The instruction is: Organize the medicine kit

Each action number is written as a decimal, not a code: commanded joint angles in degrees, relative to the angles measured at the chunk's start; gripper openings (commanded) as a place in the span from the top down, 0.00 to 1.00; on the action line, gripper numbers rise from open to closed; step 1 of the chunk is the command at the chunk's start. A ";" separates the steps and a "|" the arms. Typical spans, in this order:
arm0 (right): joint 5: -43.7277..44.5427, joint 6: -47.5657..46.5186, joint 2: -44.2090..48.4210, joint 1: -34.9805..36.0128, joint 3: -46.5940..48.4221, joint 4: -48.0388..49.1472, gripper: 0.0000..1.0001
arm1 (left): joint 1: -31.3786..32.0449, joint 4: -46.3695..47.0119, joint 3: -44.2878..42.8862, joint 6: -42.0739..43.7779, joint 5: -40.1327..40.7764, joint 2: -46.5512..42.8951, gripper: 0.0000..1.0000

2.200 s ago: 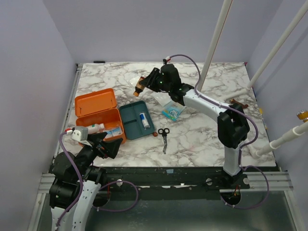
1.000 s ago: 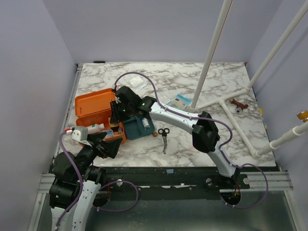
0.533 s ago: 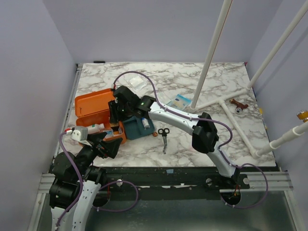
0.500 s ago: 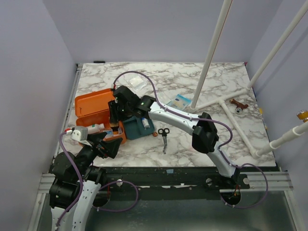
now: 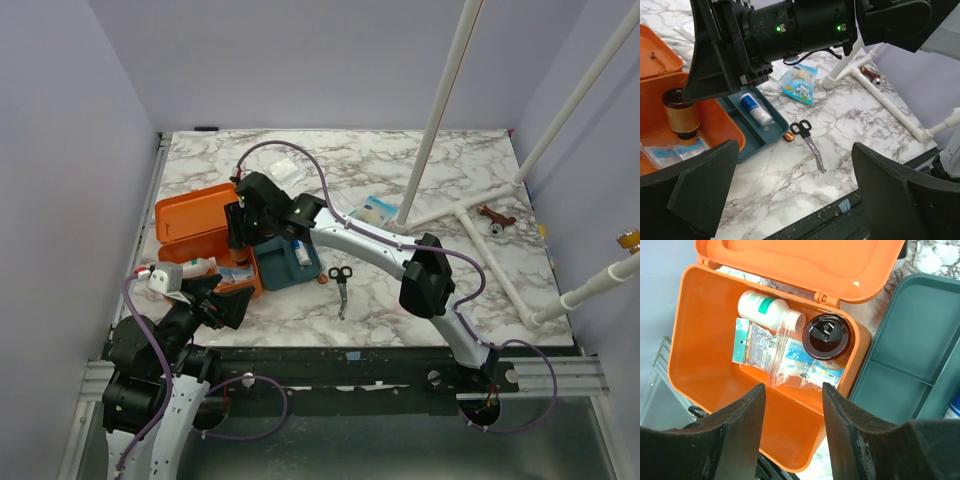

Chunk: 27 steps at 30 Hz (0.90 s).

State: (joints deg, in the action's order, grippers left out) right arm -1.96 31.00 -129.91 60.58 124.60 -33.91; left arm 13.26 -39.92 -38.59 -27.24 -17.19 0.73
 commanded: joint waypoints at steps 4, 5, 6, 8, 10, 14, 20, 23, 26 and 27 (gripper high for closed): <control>1.29 -0.33 -0.09 0.28 2.00 -1.53 0.48 | 0.19 0.63 0.09 0.35 -0.41 -4.23 0.01; 1.49 -0.32 0.04 0.30 1.89 -1.42 0.48 | 0.19 0.64 0.05 0.35 -0.39 -4.25 0.02; 1.51 -0.39 0.09 0.28 1.84 -1.42 0.48 | 0.24 0.66 0.09 0.36 -0.39 -4.25 0.02; 1.55 -0.31 0.18 0.27 1.71 -1.17 0.47 | 0.26 0.65 0.09 0.35 -0.45 -4.33 0.02; 1.39 -0.40 -0.11 0.27 1.90 -0.81 0.47 | 0.19 0.66 0.09 0.35 -0.38 -4.42 0.01; 3.70 -0.98 -1.33 0.46 3.60 -0.87 0.47 | 0.19 0.71 0.09 0.35 -0.44 -4.49 0.02; 6.80 -2.81 -1.73 2.11 3.15 0.24 0.46 | 0.19 0.47 -0.06 0.26 0.08 -4.77 0.02; 8.95 -2.81 0.37 2.96 -1.42 4.60 0.44 | 0.28 0.42 -0.39 0.42 0.30 -4.09 0.02; 10.29 -1.68 3.87 3.26 -7.26 8.98 0.43 | 0.43 -0.44 -1.82 1.00 1.15 -2.35 0.01; 11.21 -1.34 5.34 3.23 -8.84 9.84 0.43 | 0.44 -0.94 -2.73 1.05 1.89 -1.73 0.01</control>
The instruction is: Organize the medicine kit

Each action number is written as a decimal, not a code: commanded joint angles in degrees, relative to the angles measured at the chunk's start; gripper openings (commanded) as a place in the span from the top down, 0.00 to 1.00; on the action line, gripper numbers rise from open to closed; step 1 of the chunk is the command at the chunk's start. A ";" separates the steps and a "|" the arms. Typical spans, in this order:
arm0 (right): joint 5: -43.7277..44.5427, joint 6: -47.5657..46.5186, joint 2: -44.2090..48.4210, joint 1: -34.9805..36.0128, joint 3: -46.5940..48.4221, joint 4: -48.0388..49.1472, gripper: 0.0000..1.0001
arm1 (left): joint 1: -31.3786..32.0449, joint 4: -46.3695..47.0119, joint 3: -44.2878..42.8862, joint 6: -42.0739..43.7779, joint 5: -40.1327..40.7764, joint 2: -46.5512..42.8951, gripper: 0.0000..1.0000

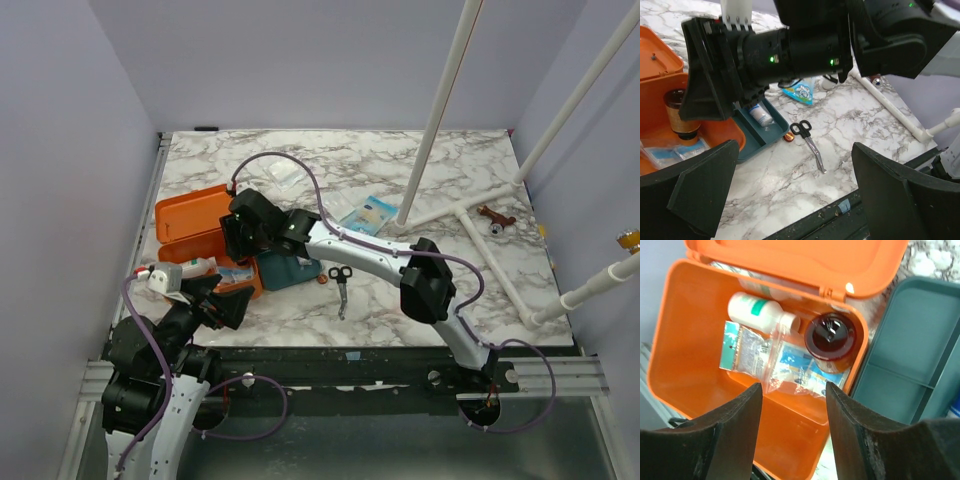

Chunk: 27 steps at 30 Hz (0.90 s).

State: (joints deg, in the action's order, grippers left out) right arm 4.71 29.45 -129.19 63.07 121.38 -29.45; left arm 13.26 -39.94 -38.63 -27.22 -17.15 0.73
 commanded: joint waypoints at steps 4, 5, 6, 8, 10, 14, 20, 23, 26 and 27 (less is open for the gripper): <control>11.31 0.62 11.24 0.79 -13.09 7.71 0.41 | 0.45 -4.48 -7.22 0.73 6.26 1.95 0.01; 13.26 0.60 13.10 0.75 -14.79 8.06 0.40 | 0.45 -5.35 -8.00 0.39 7.48 2.64 0.01; 15.67 0.20 15.45 0.79 -17.02 8.45 0.39 | 0.45 -6.12 -8.69 -0.19 8.99 3.57 0.02; 19.32 -0.62 20.28 0.74 -21.14 9.48 0.37 | 0.45 -6.97 -9.18 -1.13 10.49 4.79 0.01; 20.93 -1.77 25.06 0.74 -24.93 10.82 0.36 | 0.46 -7.42 -8.94 -2.36 12.17 5.72 0.01; 21.48 -3.12 33.21 0.79 -30.79 11.29 0.34 | 0.45 -7.17 -7.53 -4.42 12.78 8.61 0.01; 22.68 -3.26 42.78 0.81 -37.90 8.91 0.32 | 0.45 -7.03 -6.02 -7.88 14.62 15.32 0.02; 23.23 -2.88 47.48 0.76 -42.13 8.71 0.32 | 0.37 -7.93 -6.92 -8.54 16.69 19.22 0.02; 23.22 -2.34 51.11 0.82 -45.82 8.96 0.31 | 0.37 -8.18 -7.57 -8.98 20.26 23.11 0.02; 23.17 -2.22 52.29 0.75 -46.70 9.02 0.31 | 0.37 -8.01 -7.64 -8.99 20.93 24.34 0.02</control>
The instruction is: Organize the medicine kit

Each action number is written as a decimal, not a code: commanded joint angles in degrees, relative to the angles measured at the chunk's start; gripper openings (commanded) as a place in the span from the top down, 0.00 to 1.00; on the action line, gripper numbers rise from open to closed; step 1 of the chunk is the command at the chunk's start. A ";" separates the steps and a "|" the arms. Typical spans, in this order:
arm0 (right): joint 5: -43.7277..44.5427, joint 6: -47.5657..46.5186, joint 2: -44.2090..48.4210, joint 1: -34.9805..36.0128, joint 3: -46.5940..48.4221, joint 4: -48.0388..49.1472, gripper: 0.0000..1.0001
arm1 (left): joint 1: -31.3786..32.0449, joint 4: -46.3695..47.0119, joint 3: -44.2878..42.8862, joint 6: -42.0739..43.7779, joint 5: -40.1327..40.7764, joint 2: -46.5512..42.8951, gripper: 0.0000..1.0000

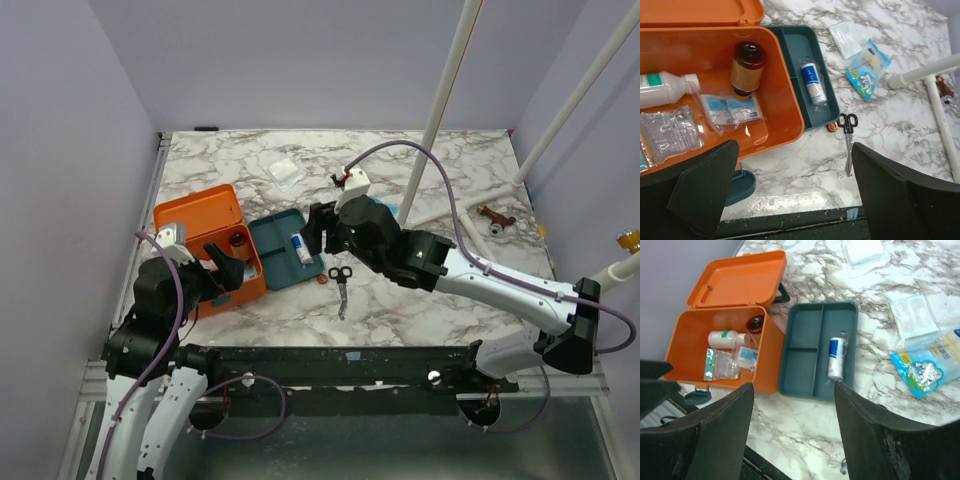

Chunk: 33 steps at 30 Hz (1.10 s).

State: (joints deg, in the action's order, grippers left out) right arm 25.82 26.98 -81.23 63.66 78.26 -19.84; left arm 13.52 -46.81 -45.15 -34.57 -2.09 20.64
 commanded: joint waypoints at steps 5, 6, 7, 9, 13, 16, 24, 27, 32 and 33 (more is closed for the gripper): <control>1.28 0.39 8.02 0.20 -6.46 -0.21 0.31 | 0.10 0.86 -1.35 -0.83 7.95 10.98 0.02; 0.88 0.39 8.41 0.17 -6.77 -0.20 0.31 | 0.09 1.66 -1.31 -0.50 8.10 12.31 0.02; 0.62 0.29 8.93 0.20 -7.01 -0.18 0.31 | 0.04 2.57 -1.19 0.07 8.37 13.62 0.02; -0.12 0.26 9.63 0.15 -7.54 -0.06 0.31 | 0.02 3.74 -1.16 0.93 9.61 16.24 0.03; -1.17 0.07 10.43 0.17 -8.60 0.14 0.31 | -0.14 5.27 -1.79 2.74 11.74 21.21 0.04; -1.58 -0.16 10.65 0.16 -9.28 0.12 0.31 | -0.16 8.27 -1.14 4.35 11.32 23.47 0.09; -2.41 -1.22 11.00 0.22 -10.97 0.85 0.30 | -0.50 13.29 0.35 4.71 13.58 30.52 0.12; -2.66 -1.28 11.19 0.18 -11.61 1.10 0.30 | -0.76 15.46 1.77 3.72 14.70 32.17 0.13; -2.81 -1.20 11.61 0.16 -12.90 1.29 0.30 | -1.30 19.13 3.71 1.49 16.45 35.17 0.15; -3.02 -1.11 11.83 0.16 -13.25 1.24 0.30 | -1.32 19.89 3.88 1.36 16.95 35.82 0.16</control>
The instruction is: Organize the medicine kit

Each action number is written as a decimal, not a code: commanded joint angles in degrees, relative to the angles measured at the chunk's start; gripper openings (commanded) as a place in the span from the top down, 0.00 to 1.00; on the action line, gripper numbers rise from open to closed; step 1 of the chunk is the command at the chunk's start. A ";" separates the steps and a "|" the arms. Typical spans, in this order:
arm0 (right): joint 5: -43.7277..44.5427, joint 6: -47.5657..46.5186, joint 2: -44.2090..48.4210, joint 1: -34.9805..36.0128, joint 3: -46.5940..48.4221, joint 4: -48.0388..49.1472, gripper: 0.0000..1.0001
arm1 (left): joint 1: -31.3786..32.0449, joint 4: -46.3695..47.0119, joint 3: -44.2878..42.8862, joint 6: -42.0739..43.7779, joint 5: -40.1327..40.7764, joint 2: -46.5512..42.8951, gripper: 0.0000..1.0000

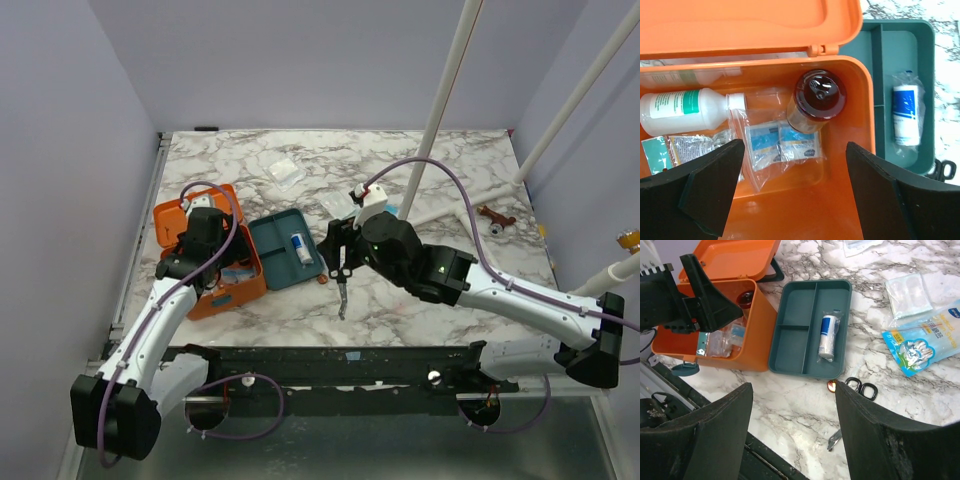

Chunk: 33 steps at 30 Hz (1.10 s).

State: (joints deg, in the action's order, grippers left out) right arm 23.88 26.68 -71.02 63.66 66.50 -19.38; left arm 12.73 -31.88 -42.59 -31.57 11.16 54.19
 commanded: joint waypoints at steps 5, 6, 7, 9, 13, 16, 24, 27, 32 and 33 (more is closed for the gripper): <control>-0.81 -0.50 2.42 0.18 -3.19 0.61 0.30 | -1.20 8.11 1.28 -2.00 4.19 6.61 0.19; -0.60 -0.49 2.50 0.16 -3.38 0.35 0.30 | -1.30 8.93 1.28 -1.87 4.06 7.40 0.20; -0.53 -0.48 2.69 0.16 -3.56 0.09 0.30 | -1.39 9.54 1.12 -1.75 4.12 8.15 0.21; -0.16 -0.44 2.98 0.18 -3.93 -0.22 0.30 | -1.39 10.80 0.76 -1.41 4.16 9.56 0.21; 0.03 -0.53 3.31 0.22 -4.51 -0.40 0.29 | -1.39 13.33 0.72 -1.30 2.67 11.80 0.22; -0.12 -0.35 2.95 0.19 -4.78 -0.54 0.29 | -1.39 14.61 0.75 -1.15 1.86 13.00 0.22; -0.53 -0.13 2.35 0.22 -5.12 -0.40 0.29 | -1.39 17.56 1.43 -0.68 0.66 15.50 0.30; -0.51 -0.06 2.30 0.15 -5.23 -0.40 0.29 | -1.31 18.38 1.46 -0.51 -0.53 16.33 0.41; -0.33 -0.20 2.05 0.15 -5.24 -0.40 0.29 | -1.31 18.41 1.36 -0.38 -0.96 16.33 0.59; -0.37 -0.21 1.99 0.15 -5.24 -0.40 0.29 | -1.31 18.39 1.37 -0.42 -1.05 16.07 0.63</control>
State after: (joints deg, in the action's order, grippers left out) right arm 23.46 26.70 -68.79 63.66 62.13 -19.51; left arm 11.57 -15.09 -41.74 -32.36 11.75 70.57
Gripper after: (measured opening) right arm 0.709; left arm 0.477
